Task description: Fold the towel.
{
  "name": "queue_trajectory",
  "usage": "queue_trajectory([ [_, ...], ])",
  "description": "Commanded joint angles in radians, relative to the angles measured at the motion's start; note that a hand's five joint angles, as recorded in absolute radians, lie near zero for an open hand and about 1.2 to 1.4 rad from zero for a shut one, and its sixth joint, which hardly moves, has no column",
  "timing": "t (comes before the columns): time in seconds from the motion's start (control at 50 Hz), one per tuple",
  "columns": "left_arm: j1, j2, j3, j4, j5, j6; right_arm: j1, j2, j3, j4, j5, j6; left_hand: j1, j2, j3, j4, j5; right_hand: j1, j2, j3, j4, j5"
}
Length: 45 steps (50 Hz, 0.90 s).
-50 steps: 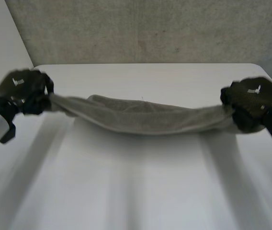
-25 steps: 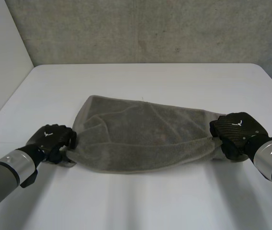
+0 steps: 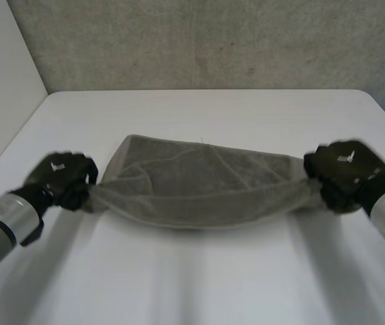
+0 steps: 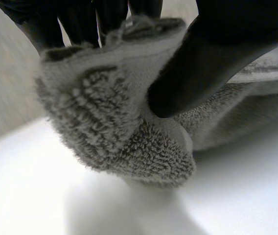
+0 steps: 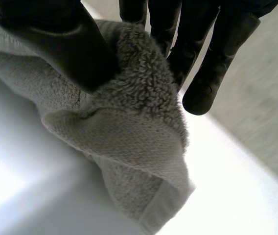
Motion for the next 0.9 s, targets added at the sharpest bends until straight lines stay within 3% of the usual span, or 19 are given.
queue_trajectory([
  [0.02,0.012,0.189,0.079,-0.032,0.002,-0.090,-0.002,-0.174,-0.138,0.080,0.002,0.008,0.089,0.081,0.077,0.041,0.088,0.057,0.087,0.068,0.053,0.056],
  [0.12,0.059,0.296,0.213,-0.031,0.006,-0.274,-0.024,-0.203,-0.339,0.205,0.002,0.013,0.089,0.081,0.077,0.041,0.088,0.057,0.087,0.068,0.053,0.056],
  [0.22,0.091,0.289,0.274,-0.032,0.008,-0.341,-0.031,-0.177,-0.441,0.277,-0.007,0.005,0.089,0.081,0.077,0.041,0.088,0.057,0.087,0.068,0.053,0.056],
  [0.3,0.088,0.238,0.272,-0.019,0.006,-0.340,-0.033,-0.049,-0.481,0.282,-0.007,-0.002,0.089,0.081,0.077,0.041,0.088,0.057,0.087,0.068,0.053,0.056],
  [0.4,0.068,0.053,0.320,0.002,0.005,-0.337,-0.018,0.075,-0.522,0.268,0.000,-0.008,0.089,0.081,0.077,0.041,0.088,0.057,0.087,0.068,0.053,0.056],
  [0.52,0.004,-0.217,0.518,0.034,-0.011,-0.338,0.036,0.269,-0.633,0.211,0.019,-0.027,0.089,0.081,0.077,0.041,0.088,0.057,0.087,0.068,0.053,0.056],
  [0.62,-0.039,-0.349,0.745,0.024,-0.028,-0.341,0.108,0.480,-0.899,0.098,0.121,-0.027,0.089,0.081,0.077,0.041,0.088,0.057,0.087,0.068,0.053,0.056],
  [0.72,-0.088,-0.356,1.011,0.008,-0.145,-0.349,0.137,0.516,-1.077,-0.024,0.201,-0.010,0.089,0.081,0.077,0.041,0.088,0.057,0.087,0.068,0.053,0.056],
  [0.9,-0.120,-0.274,1.150,0.015,-0.170,-0.343,0.143,0.445,-1.152,-0.103,0.220,0.117,0.089,0.081,0.077,0.041,0.088,0.057,0.087,0.068,0.053,0.056],
])
